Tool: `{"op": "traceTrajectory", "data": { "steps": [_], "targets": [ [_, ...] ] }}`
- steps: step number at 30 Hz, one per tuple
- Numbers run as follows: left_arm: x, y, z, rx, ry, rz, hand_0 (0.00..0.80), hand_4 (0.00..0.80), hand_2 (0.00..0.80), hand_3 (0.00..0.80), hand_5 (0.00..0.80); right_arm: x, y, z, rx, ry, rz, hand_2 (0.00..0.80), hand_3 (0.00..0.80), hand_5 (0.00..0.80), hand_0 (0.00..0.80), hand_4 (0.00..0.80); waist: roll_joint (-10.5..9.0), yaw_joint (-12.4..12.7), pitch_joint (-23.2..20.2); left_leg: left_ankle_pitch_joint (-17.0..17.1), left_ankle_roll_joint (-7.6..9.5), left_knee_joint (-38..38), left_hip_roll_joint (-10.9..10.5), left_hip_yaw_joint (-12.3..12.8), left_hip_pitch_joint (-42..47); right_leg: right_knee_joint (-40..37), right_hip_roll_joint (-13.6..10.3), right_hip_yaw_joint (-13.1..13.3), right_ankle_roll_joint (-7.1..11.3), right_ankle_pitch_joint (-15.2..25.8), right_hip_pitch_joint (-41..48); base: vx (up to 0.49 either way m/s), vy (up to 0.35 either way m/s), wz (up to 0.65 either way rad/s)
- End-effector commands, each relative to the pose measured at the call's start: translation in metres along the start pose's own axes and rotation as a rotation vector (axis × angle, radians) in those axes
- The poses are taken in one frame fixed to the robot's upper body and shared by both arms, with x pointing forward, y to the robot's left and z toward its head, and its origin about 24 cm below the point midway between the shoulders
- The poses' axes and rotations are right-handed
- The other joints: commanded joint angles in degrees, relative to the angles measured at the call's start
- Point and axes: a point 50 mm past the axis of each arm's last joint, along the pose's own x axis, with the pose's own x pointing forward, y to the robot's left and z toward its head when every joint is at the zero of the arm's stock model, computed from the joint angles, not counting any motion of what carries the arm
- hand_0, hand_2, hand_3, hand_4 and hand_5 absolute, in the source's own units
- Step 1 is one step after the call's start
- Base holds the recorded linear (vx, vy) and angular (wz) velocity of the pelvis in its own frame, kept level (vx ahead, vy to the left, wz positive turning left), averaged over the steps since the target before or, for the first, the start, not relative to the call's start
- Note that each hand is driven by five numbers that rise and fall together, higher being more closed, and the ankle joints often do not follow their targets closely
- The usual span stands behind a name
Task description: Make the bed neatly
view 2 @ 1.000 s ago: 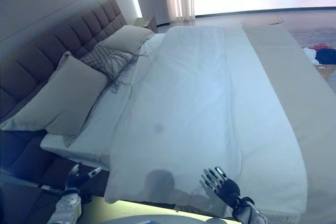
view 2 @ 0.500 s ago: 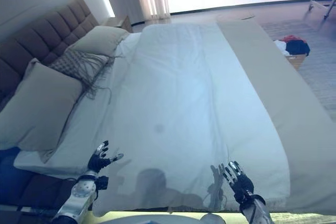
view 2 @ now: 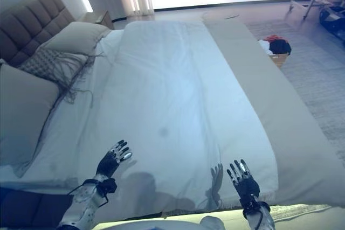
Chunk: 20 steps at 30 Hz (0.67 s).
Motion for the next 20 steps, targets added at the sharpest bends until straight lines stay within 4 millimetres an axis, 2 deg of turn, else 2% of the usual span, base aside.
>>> {"op": "traceTrajectory", "data": {
  "steps": [1, 12, 20],
  "targets": [
    [-0.005, 0.011, 0.038, -0.005, -0.173, 0.01, 0.0, 0.0, 0.0, 0.0, 0.0, 0.012, 0.018, 0.006, 0.019, -0.083, 0.074, 0.0, 0.0, 0.0, 0.0, 0.0, -2.04, 1.39, 0.56, -6.57, 3.22, -1.64, -3.65, 0.57, -2.47, -19.74, -3.94, -3.53, 8.27, 18.7, 6.69, 0.014, 0.035, -0.65],
    [0.005, 0.003, 0.043, 0.008, -0.163, 0.005, 0.0, 0.0, 0.0, 0.0, 0.0, 0.015, 0.028, 0.004, -0.041, -0.095, 0.082, 0.0, 0.0, 0.0, 0.0, 0.0, -1.1, 0.64, -0.44, -3.33, 2.54, -8.77, -3.46, 1.95, -0.23, -19.35, -4.67, -4.58, 9.29, 18.71, 6.73, 0.02, 0.06, -0.01],
    [0.007, 0.006, 0.038, -0.011, -0.133, 0.043, 0.0, 0.0, 0.0, 0.0, 0.0, 0.018, 0.031, 0.002, -0.043, -0.091, 0.08, 0.0, 0.0, 0.0, 0.0, 0.0, -1.35, 1.64, -0.46, -3.2, 2.12, -9.1, -3.22, 2.91, 0.23, -19.48, -5.3, -7.05, 9.58, 18.74, 7.44, 0.008, 0.013, -0.04]
  ]
}}
